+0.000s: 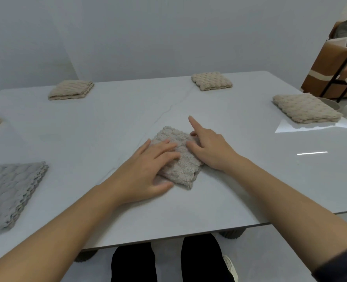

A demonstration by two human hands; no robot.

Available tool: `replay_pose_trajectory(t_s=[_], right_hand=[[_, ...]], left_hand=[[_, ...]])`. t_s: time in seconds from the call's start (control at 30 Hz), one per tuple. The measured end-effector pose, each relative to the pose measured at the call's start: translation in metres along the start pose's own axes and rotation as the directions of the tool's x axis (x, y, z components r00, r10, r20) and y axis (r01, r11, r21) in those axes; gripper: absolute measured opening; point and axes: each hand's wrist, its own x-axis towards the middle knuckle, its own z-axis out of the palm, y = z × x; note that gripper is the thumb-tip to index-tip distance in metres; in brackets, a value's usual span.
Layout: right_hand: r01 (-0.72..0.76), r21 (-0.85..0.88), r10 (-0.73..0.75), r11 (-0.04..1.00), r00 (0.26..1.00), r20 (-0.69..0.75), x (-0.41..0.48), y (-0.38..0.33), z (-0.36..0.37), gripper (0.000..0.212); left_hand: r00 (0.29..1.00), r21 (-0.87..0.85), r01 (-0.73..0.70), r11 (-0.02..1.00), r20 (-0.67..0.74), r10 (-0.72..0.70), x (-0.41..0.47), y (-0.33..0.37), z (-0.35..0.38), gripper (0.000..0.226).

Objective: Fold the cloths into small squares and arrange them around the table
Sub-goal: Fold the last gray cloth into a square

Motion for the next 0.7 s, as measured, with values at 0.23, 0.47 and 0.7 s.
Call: replay_pose_trajectory(t_s=[0.23, 0.47, 0.7], right_hand=[[-0.104, -0.045, 0.101, 0.994, 0.993, -0.055, -0.007, -0.011, -0.003, 0.047], [-0.119, -0.208, 0.081, 0.971, 0.98, -0.184, -0.006, -0.03, -0.009, 0.043], [-0.067, -0.279, 0.094, 0.958, 0.992, 0.082, 0.022, -0.044, 0.031, 0.058]], left_hand=[[0.967, 0.167, 0.218, 0.961, -0.168, -0.19, -0.003, -0.039, -0.005, 0.043], [0.839, -0.023, 0.525, 0.851, -0.157, -0.522, 0.015, -0.03, -0.018, 0.053], [0.805, 0.089, 0.588, 0.804, 0.029, -0.592, 0.048, -0.007, 0.016, 0.06]])
